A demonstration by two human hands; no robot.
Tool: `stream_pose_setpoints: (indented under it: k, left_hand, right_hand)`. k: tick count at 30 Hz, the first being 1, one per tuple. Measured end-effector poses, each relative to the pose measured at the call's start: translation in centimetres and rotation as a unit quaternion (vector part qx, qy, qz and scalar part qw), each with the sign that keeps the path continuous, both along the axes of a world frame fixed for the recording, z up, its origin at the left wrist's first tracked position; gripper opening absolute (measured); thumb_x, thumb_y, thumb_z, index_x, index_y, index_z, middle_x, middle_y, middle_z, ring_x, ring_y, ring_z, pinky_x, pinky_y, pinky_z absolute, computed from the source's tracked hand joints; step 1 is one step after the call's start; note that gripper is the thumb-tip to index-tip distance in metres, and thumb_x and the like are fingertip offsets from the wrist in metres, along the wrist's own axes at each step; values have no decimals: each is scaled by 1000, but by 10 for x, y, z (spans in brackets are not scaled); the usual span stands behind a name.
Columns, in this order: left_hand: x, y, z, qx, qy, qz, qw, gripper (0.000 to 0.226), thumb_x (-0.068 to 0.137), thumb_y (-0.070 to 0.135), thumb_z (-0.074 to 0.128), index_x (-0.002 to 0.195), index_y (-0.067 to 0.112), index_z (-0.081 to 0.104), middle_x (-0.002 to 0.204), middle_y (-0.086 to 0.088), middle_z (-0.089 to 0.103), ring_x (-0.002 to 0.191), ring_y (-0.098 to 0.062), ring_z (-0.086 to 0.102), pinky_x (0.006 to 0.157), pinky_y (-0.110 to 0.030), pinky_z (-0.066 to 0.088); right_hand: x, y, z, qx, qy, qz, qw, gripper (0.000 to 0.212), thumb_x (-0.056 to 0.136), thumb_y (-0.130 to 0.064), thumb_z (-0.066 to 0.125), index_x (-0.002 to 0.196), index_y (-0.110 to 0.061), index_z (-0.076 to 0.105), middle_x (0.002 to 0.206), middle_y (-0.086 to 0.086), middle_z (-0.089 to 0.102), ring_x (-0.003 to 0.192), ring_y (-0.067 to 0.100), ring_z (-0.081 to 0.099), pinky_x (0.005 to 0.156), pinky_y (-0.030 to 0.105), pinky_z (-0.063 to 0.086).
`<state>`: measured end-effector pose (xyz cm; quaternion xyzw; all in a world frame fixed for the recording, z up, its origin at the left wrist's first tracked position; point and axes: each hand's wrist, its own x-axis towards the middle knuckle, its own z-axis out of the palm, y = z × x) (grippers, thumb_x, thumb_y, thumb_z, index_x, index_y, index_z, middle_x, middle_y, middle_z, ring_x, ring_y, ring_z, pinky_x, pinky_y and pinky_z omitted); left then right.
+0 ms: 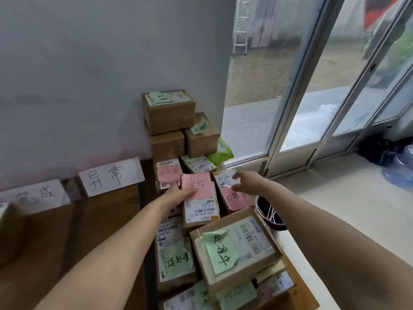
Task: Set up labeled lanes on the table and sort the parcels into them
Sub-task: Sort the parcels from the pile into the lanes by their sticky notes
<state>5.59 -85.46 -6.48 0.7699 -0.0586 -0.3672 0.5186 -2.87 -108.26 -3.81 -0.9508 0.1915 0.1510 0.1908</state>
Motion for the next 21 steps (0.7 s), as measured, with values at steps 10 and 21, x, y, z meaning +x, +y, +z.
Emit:
stream_pose_setpoints:
  k: [10,21]
  left_hand:
    - [17,2,74,-33,-109,-197,974,56,83,38,68,134,28,46,110,-6,67,89,-16,70,64,-22,54]
    - [34,-11,72,-4,-214,35,976,72,90,49,56,149,27,22,152,-10,28,136,-32,34,107,-52,35]
  right_hand:
    - [16,37,65,335,-92,-19,938,57,89,-28,68,140,-24,42,117,6,59,98,19,62,81,34,55]
    - [2,31,69,456,-209,-272,821,49,90,-31,65,129,-13,40,103,10,60,80,20,64,66,36,60]
